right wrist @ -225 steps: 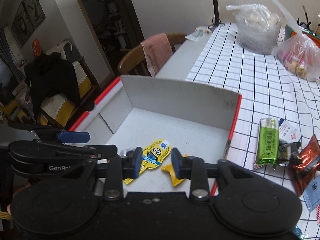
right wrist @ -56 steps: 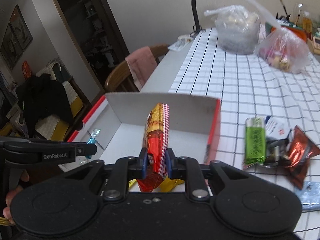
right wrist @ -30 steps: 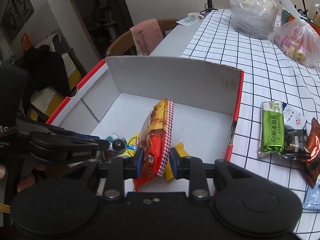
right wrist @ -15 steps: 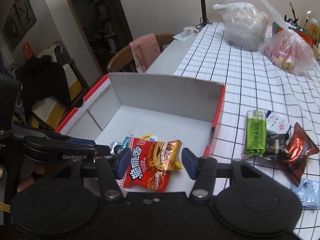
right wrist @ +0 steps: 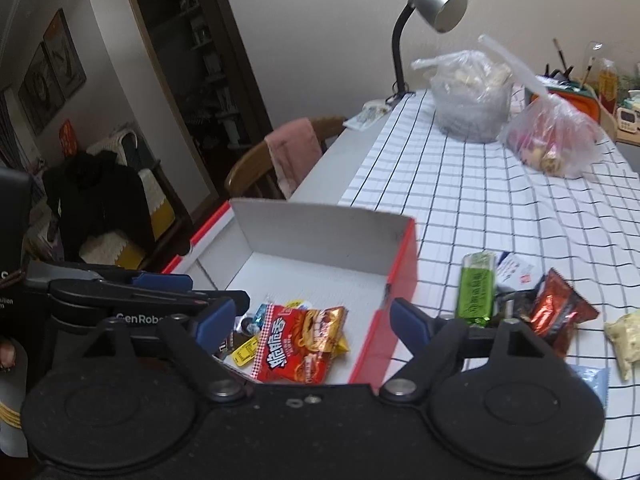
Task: Organize snacks
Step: 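Withdraw both tools from the box back toward the remaining snacks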
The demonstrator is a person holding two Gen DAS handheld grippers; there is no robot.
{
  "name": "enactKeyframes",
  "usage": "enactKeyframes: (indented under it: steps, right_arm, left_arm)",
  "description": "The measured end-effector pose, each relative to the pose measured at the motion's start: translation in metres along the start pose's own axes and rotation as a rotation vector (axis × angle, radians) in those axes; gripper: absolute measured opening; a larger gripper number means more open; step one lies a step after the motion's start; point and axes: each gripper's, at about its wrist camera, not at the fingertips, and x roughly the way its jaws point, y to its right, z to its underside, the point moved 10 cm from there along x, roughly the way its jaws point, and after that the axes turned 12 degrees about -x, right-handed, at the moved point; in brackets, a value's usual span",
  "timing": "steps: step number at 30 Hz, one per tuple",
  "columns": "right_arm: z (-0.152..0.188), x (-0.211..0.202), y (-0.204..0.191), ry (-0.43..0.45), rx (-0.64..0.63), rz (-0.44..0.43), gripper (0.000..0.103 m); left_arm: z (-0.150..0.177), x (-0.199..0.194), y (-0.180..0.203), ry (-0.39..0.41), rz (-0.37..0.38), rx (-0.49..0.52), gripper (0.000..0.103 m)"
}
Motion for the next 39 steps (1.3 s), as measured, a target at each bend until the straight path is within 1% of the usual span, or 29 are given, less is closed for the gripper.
enactKeyframes:
  steps: [2,3,5,8,11,15,19,24,32,39]
  right_arm:
    - [0.000,-0.010,0.008,0.018,0.007,0.013,0.093]
    - [-0.001,-0.015,0.013,0.028,0.009,0.019,0.094]
    - [0.001,-0.024,0.023,0.042,0.014,0.031,0.097]
    - [0.004,-0.040,0.039,0.062,0.013,0.053,0.102]
    - [0.011,-0.055,0.057,0.071,-0.003,0.081,0.103]
    - [0.022,-0.071,0.086,0.062,-0.014,0.130,0.103]
    - [0.034,-0.088,0.118,0.049,-0.005,0.175,0.103]
    - [0.053,-0.100,0.154,0.021,0.003,0.210,0.103]
    - [0.081,-0.102,0.207,-0.043,-0.009,0.257,0.102]
    - [0.104,-0.083,0.252,-0.113,-0.011,0.268,0.102]
  left_arm:
    - [0.000,-0.005,0.012,0.013,0.022,0.007,0.074]
    - [0.000,-0.006,0.018,0.021,0.031,0.013,0.075]
    - [0.000,-0.009,0.031,0.040,0.042,0.025,0.080]
    - [0.002,-0.010,0.051,0.057,0.065,0.039,0.081]
    - [0.003,-0.010,0.072,0.064,0.090,0.053,0.081]
    - [0.009,-0.007,0.102,0.065,0.118,0.080,0.081]
    - [0.016,-0.001,0.135,0.055,0.147,0.121,0.081]
    - [0.030,0.010,0.174,0.030,0.181,0.172,0.081]
    - [0.043,0.039,0.224,0.000,0.180,0.217,0.081]
    - [0.049,0.082,0.253,-0.046,0.152,0.268,0.081]
